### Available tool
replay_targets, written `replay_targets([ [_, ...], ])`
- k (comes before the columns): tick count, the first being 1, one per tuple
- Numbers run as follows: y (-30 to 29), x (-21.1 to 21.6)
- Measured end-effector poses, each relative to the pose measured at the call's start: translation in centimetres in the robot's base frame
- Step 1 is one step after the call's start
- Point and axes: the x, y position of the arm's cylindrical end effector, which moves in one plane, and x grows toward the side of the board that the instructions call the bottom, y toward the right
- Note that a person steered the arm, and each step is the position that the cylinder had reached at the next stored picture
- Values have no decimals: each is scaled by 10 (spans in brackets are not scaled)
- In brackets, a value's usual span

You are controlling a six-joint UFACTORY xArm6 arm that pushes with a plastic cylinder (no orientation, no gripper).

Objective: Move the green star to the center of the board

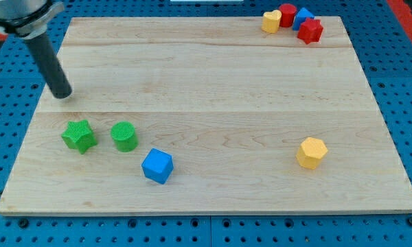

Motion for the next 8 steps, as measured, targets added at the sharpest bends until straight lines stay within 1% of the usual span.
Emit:
replay_targets([
  [1,-17,34],
  [3,-22,89],
  [4,-19,105],
  [5,-9,106],
  [8,61,99],
])
